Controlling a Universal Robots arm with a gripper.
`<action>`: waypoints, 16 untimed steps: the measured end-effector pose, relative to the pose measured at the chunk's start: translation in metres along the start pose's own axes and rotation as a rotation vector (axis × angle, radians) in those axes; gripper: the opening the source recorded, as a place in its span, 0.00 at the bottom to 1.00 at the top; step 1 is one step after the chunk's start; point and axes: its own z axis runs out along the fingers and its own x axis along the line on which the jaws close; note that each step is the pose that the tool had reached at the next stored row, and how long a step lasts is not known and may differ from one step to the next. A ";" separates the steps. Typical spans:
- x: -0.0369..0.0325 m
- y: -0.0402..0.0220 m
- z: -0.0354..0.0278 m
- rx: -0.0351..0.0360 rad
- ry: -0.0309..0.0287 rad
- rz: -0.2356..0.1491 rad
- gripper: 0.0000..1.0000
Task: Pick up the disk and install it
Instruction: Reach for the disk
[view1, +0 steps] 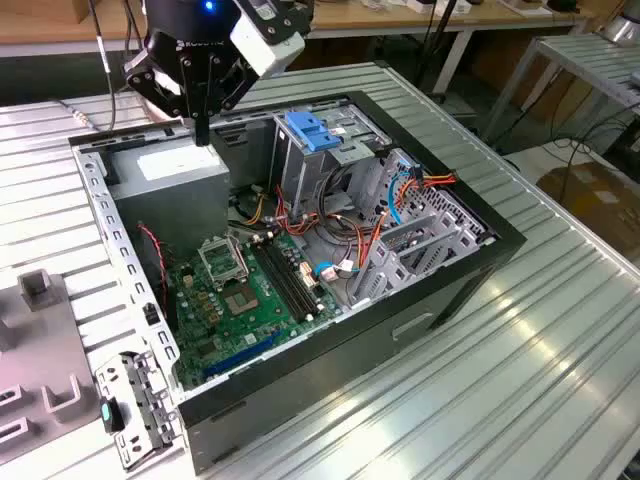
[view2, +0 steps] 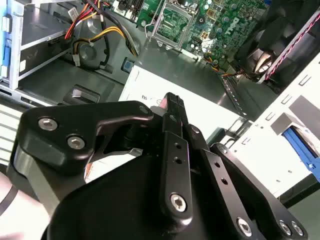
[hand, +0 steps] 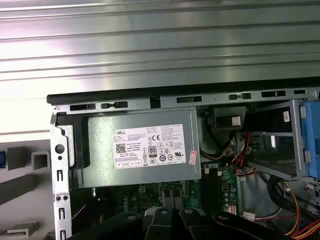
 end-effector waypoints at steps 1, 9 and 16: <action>0.0003 0.0000 0.0000 0.0000 0.0000 0.000 0.11; 0.0067 -0.0005 -0.0001 0.0001 0.0000 0.000 0.11; 0.0102 -0.0008 -0.0001 0.0001 0.0000 0.000 0.11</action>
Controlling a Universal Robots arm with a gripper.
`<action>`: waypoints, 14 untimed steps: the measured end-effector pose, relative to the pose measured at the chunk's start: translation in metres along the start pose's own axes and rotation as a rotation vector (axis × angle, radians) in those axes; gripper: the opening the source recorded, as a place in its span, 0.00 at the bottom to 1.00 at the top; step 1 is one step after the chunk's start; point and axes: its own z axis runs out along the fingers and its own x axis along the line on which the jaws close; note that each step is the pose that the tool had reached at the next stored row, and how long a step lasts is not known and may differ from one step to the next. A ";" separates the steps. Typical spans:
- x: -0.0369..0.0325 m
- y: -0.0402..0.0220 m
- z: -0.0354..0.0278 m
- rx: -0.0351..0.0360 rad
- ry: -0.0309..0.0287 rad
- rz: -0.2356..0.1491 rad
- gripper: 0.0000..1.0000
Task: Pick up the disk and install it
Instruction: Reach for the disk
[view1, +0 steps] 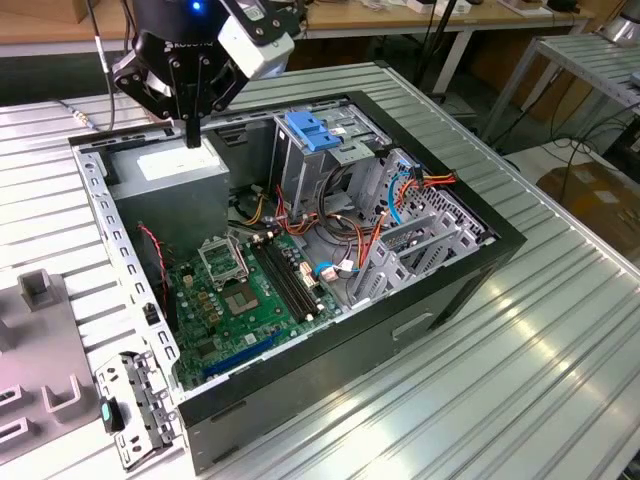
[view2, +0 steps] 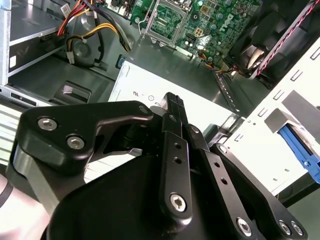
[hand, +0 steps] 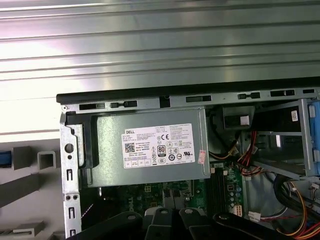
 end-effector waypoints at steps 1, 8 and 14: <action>0.0007 -0.0001 0.0000 0.0000 0.0000 0.000 0.11; 0.0034 -0.0003 0.0000 0.0000 0.0000 0.000 0.11; 0.0060 -0.0005 0.0001 -0.0001 0.0000 0.000 0.11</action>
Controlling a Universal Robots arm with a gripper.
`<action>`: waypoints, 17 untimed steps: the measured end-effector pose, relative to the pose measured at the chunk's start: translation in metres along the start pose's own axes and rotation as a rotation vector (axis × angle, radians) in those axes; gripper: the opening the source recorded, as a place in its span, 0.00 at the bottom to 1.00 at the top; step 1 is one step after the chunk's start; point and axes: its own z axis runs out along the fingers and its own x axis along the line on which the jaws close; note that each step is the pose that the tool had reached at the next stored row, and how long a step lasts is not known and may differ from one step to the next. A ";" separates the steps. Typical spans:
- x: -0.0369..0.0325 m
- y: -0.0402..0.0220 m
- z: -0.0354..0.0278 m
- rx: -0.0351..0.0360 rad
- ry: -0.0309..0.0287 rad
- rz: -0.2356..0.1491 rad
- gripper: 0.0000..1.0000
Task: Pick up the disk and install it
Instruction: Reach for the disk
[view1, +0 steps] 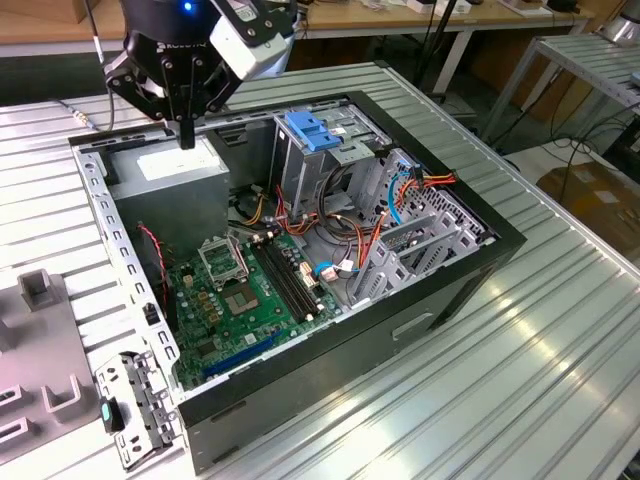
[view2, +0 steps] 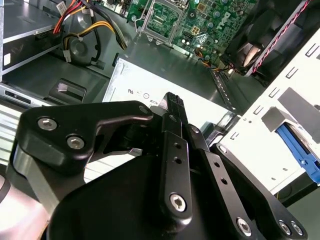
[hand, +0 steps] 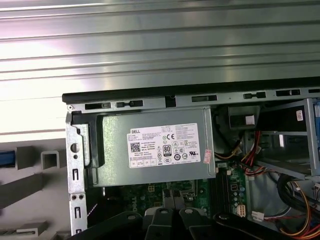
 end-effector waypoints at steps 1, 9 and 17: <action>0.0004 0.0000 0.0000 0.0000 0.0000 0.000 0.11; 0.0044 -0.0003 0.0000 0.0000 0.0000 0.000 0.11; 0.0103 -0.0008 0.0001 0.0000 0.0000 0.000 0.11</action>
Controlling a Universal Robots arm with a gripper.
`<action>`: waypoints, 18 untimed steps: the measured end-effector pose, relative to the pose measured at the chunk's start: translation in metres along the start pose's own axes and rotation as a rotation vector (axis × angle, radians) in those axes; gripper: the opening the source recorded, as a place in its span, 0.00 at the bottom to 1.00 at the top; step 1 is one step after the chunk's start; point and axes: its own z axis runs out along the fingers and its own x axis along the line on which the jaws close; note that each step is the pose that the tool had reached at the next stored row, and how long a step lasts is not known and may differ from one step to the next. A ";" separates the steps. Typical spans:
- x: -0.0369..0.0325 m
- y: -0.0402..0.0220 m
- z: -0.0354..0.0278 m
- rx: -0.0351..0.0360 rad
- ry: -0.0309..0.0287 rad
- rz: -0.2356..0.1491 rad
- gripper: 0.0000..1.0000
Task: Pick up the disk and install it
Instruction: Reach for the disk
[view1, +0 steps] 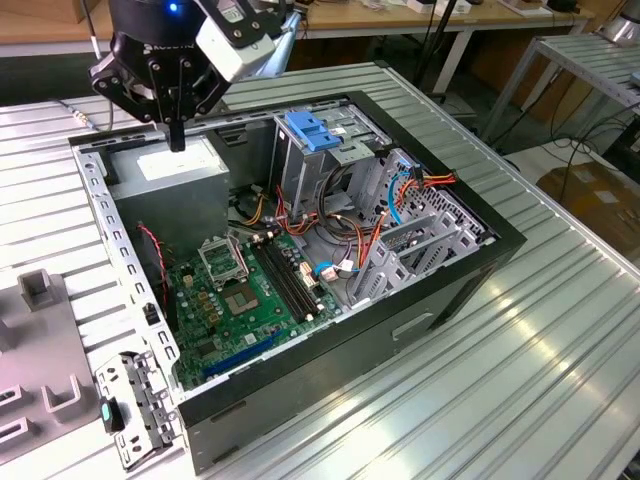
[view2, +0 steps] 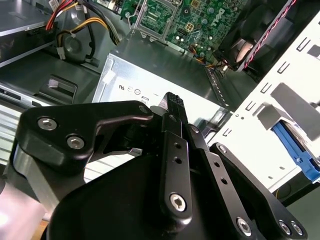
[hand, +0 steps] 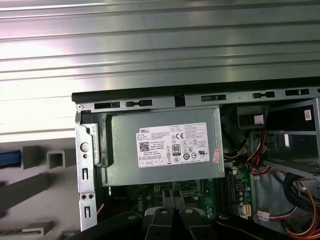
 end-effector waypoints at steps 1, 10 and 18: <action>0.0010 -0.0001 0.0000 0.0000 0.0000 0.000 0.11; 0.0067 -0.0005 0.0000 0.0000 0.0000 0.000 0.11; 0.0123 -0.0009 0.0001 0.0000 0.0000 0.000 0.11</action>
